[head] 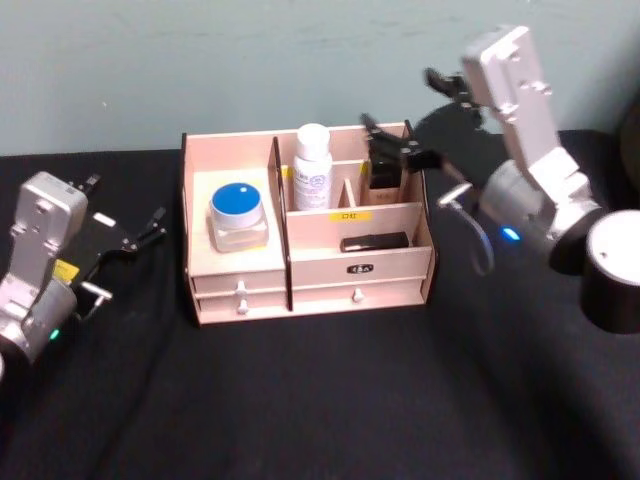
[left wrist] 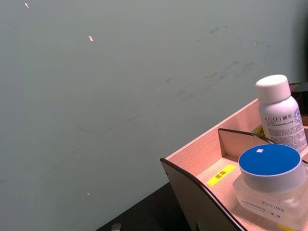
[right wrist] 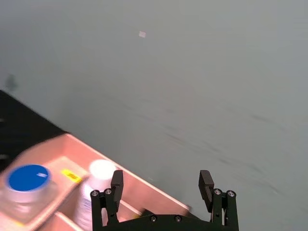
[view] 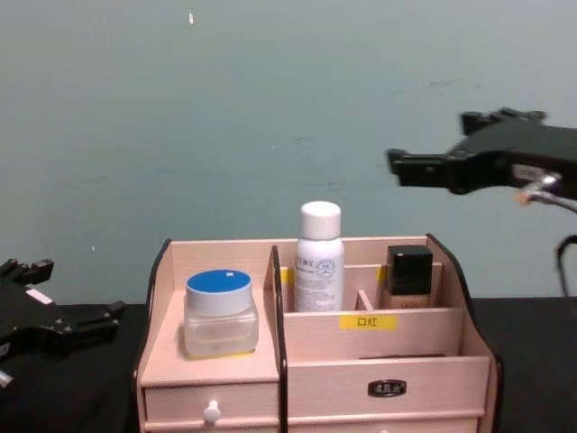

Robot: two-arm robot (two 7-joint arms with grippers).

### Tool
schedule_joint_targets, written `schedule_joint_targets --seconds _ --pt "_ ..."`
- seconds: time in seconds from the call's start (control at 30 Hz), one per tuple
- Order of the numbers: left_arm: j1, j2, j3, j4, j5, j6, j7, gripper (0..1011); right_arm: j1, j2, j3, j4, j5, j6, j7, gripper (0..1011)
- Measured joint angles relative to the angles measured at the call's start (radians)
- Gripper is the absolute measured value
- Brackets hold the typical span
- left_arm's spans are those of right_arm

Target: Pick up the facial cleanser and watermelon frost from the table and place them into the tiered storage box.

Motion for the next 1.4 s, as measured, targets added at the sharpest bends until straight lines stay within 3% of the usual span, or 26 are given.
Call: schedule_joint_targets --seconds 0.37,0.7,0.9,1.4 --pt "0.000 0.000 0.000 0.000 0.000 0.000 0.000 1010 -0.069 -0.005 0.091 0.020 -0.019 0.002 -0.061 1002" --pt "0.000 0.000 0.000 0.000 0.000 0.000 0.000 1010 -0.101 -0.016 0.131 0.054 -0.059 0.002 -0.095 1002" --pt "0.000 0.000 0.000 0.000 0.000 0.000 0.000 1009 -0.109 -0.033 0.149 0.083 -0.059 0.008 -0.090 1002" --pt "0.000 0.000 0.000 0.000 0.000 0.000 0.000 1010 -0.107 -0.029 0.146 0.078 -0.058 0.009 -0.089 1002"
